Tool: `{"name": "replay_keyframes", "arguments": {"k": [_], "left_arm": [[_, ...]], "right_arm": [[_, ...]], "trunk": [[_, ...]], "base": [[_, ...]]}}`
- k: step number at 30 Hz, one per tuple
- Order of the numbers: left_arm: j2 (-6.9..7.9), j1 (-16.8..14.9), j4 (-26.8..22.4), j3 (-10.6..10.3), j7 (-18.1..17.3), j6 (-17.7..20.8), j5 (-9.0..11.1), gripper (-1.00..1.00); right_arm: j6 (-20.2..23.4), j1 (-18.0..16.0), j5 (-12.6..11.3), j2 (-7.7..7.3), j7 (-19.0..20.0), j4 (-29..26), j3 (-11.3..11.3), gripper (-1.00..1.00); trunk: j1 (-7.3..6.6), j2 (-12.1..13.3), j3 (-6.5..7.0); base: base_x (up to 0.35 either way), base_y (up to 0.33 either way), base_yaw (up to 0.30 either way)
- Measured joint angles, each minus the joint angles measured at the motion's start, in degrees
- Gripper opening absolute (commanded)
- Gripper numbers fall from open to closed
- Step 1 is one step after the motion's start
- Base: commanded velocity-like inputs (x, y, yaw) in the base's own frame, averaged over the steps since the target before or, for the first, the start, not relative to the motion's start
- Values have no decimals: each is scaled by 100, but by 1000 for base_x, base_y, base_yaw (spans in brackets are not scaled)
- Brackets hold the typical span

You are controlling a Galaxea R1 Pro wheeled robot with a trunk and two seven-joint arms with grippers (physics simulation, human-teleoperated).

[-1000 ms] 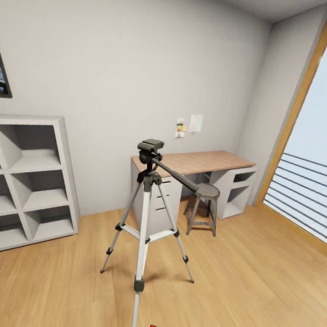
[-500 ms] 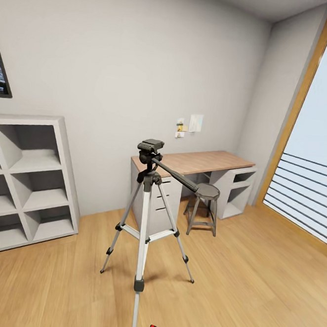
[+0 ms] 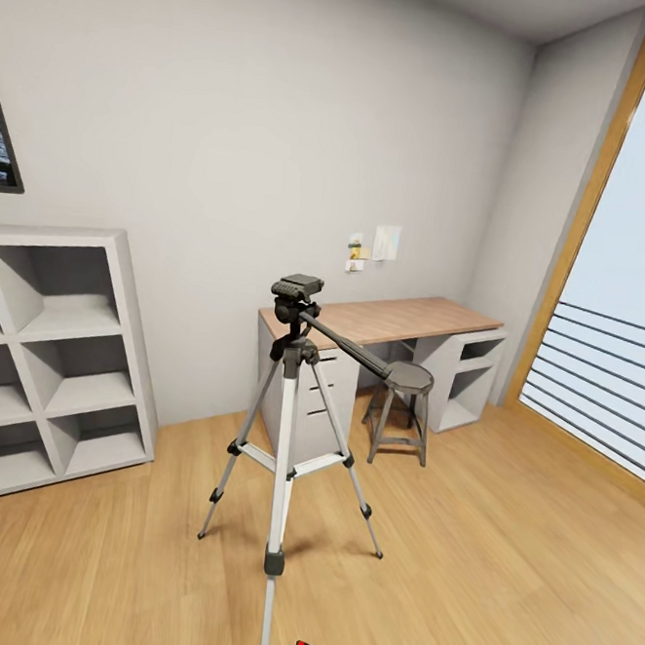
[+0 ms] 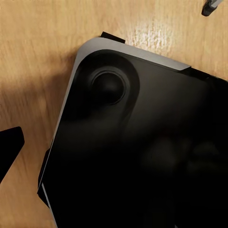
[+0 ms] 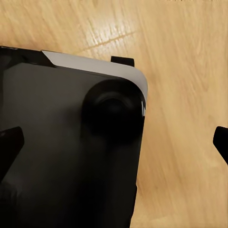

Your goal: Attach the digital camera to the camera tripod in the bedroom.

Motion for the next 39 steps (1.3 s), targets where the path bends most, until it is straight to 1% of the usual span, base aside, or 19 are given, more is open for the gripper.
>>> {"name": "replay_keyframes", "arguments": {"k": [7,9,12,31,39], "left_arm": [[0,0,0,0,0,0,0,100],[0,0,0,0,0,-1,0,100],[0,0,0,0,0,-1,0,100],[0,1,1,-8,-8,-1,-1,100],[-2,1,0,-8,-8,0,-10,100]], "right_arm": [[-2,0,18,3,30,-7,14,100],[11,0,8,30,-1,-14,6,100],[34,0,4,21,-50,-20,-2,100],[18,0,14,29,-72,-20,-3,100],[-6,0,7,33,-72,-27,-16,100]], "trunk": [[0,0,0],[0,0,0],[0,0,0],[0,0,0],[0,0,0]], "base": [[0,0,0],[0,0,0],[0,0,82],[0,0,253],[0,0,97]]}}
